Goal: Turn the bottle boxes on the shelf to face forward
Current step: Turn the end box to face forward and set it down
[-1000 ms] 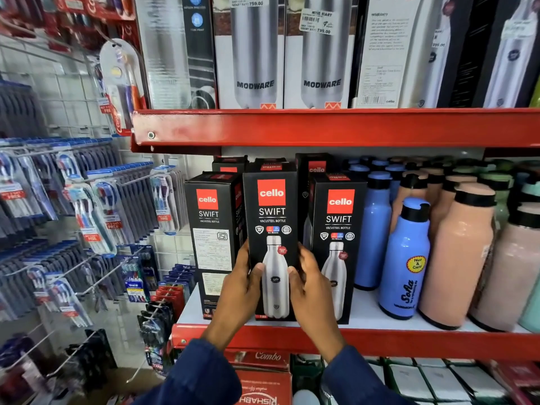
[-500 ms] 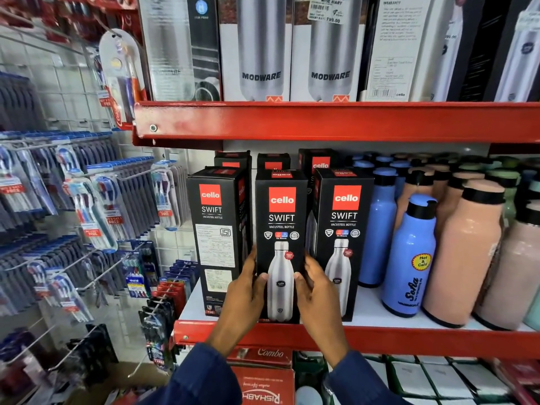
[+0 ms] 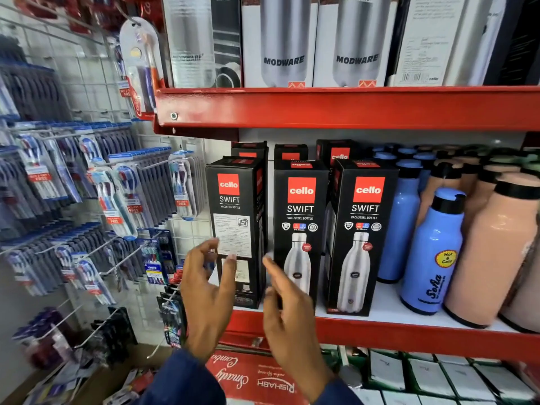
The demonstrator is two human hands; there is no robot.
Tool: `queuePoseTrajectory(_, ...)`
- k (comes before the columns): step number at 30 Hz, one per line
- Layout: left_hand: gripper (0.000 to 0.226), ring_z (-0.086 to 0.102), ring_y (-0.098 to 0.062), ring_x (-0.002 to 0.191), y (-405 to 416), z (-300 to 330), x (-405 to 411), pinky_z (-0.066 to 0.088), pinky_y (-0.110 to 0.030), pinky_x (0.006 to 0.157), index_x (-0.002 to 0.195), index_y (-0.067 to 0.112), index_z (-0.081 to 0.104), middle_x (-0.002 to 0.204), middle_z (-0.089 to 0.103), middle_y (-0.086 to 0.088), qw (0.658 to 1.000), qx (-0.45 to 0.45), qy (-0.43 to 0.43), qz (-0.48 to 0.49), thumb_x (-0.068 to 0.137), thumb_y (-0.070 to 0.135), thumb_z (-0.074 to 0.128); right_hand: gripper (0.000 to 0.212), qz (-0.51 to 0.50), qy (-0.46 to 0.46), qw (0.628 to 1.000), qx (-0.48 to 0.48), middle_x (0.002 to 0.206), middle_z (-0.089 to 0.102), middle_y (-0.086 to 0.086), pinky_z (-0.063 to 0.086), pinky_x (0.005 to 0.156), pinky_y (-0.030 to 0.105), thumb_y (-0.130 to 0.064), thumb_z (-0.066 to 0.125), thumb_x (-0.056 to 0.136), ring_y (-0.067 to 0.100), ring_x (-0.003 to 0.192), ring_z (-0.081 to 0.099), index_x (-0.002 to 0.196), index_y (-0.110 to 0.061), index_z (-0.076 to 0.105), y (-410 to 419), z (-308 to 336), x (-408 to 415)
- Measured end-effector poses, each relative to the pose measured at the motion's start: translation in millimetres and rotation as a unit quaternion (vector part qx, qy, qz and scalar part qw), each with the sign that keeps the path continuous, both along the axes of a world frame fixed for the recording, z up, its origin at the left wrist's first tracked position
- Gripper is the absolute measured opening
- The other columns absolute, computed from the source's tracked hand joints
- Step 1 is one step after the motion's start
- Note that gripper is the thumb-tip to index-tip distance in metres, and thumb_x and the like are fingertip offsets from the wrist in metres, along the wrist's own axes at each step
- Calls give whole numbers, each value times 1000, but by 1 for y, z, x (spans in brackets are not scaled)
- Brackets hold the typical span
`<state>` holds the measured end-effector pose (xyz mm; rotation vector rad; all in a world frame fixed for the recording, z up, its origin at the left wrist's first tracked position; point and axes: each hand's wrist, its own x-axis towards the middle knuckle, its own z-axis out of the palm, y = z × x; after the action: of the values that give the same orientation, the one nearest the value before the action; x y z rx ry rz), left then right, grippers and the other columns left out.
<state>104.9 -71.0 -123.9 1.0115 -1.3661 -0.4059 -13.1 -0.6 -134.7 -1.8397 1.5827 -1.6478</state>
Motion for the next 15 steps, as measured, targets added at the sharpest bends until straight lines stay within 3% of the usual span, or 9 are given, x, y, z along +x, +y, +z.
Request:
queuePoseTrajectory(3,71,53,-17,128,-21,3,6,47,-43,106,143,24,43,145,52,3,991,111,12,-74,84,62,54,64,26,26,997,71,160,28,-7,34,116,32,-15,39,100,11,141,38,155,-28,10,-19,2,20)
queuePoseTrajectory(4,74,53,-15,130,-27,3,8,44,-46,111,143,25,44,145,53,4,984,145,27,-102,82,65,53,68,23,31,995,90,162,23,-3,32,118,33,-13,40,99,12,144,33,155,-25,3,-26,2,24)
queuePoseTrajectory(6,52,62,-7,117,-34,6,11,46,-45,107,130,33,55,130,66,7,967,190,54,-162,84,57,56,72,1,37,994,105,164,20,1,30,118,32,-8,40,97,12,146,28,155,-20,-1,-38,2,30)
queuePoseTrajectory(8,33,67,1,102,-36,8,14,50,-43,97,120,38,58,118,72,10,958,200,60,-199,88,39,58,73,-20,25,995,99,160,31,3,39,113,34,-6,41,95,14,140,39,154,-22,1,-45,2,32)
queuePoseTrajectory(10,44,67,-6,107,-39,8,20,50,-46,100,125,35,57,119,72,7,951,200,73,-224,81,29,57,70,-20,-11,996,87,149,45,-3,46,104,26,-4,41,95,1,126,51,154,-24,10,-46,2,33)
queuePoseTrajectory(12,53,66,-19,114,-41,9,29,49,-50,103,128,33,56,121,72,2,947,187,88,-248,77,21,58,67,-3,-36,997,73,134,47,-15,39,95,2,0,41,96,-25,110,47,154,-24,18,-43,3,33)
queuePoseTrajectory(13,55,66,-23,116,-42,9,33,49,-51,103,129,33,55,123,72,1,946,179,88,-255,76,19,60,67,3,-44,997,64,132,46,-18,34,93,-3,2,40,95,-30,107,43,153,-26,21,-41,4,33)
queuePoseTrajectory(15,67,66,-24,117,-42,11,42,52,-46,100,135,30,51,127,70,0,950,170,69,-253,72,21,72,67,16,-52,998,38,143,46,-18,32,103,3,5,39,95,-24,121,41,151,-29,27,-39,5,36)
